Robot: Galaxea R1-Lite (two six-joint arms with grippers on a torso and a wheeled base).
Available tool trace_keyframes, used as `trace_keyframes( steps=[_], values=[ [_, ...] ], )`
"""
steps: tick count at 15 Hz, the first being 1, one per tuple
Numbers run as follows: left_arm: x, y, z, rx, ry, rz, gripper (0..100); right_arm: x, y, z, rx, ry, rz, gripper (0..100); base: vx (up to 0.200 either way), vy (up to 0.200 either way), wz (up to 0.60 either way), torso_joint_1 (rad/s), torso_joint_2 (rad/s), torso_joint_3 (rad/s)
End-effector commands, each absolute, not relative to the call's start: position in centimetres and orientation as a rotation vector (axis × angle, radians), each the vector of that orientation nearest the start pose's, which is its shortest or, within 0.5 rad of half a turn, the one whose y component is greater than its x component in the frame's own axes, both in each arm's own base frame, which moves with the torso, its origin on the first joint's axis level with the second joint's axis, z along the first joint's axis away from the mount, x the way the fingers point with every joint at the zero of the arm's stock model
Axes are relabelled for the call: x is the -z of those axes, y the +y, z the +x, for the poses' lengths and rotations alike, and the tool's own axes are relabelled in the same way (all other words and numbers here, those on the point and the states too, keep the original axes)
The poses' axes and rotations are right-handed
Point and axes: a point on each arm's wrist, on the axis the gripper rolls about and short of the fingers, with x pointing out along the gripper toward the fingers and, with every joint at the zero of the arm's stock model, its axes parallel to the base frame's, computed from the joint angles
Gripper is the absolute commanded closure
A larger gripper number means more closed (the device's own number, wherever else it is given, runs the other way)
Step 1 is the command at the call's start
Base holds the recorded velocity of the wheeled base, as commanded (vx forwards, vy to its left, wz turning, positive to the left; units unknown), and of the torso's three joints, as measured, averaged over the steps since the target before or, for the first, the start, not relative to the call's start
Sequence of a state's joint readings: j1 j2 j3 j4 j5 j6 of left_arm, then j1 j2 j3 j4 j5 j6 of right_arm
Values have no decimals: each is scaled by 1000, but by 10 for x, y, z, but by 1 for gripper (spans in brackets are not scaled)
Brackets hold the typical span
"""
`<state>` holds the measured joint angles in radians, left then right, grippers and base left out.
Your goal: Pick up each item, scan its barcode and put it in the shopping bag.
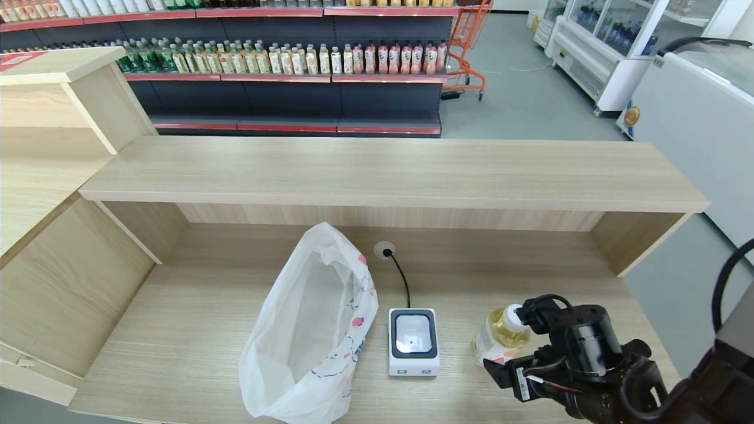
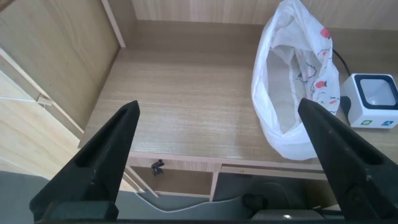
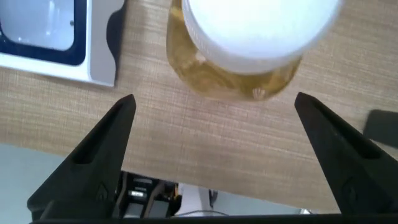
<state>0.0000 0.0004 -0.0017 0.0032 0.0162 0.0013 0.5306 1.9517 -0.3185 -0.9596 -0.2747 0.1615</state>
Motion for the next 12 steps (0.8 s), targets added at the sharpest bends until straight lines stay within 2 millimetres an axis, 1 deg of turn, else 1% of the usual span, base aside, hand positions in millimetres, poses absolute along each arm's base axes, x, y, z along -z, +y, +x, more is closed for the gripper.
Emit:
trace_keyframes(
  steps=[1, 5, 7, 12],
  values=[
    [-76, 0, -23, -17, 2, 2, 0, -12, 130, 233, -183, 655, -128, 0, 0, 0, 0, 0, 0, 0],
    [-76, 0, -23, -17, 2, 2, 0, 3, 134, 241, -196, 612, -148, 0, 0, 0, 0, 0, 0, 0],
    [-76, 0, -23, -17, 2, 2, 0, 12, 139, 250, -216, 541, -167, 0, 0, 0, 0, 0, 0, 0],
    [-76, 0, -23, -17, 2, 2, 0, 20, 147, 260, -236, 466, -179, 0, 0, 0, 0, 0, 0, 0]
  ],
)
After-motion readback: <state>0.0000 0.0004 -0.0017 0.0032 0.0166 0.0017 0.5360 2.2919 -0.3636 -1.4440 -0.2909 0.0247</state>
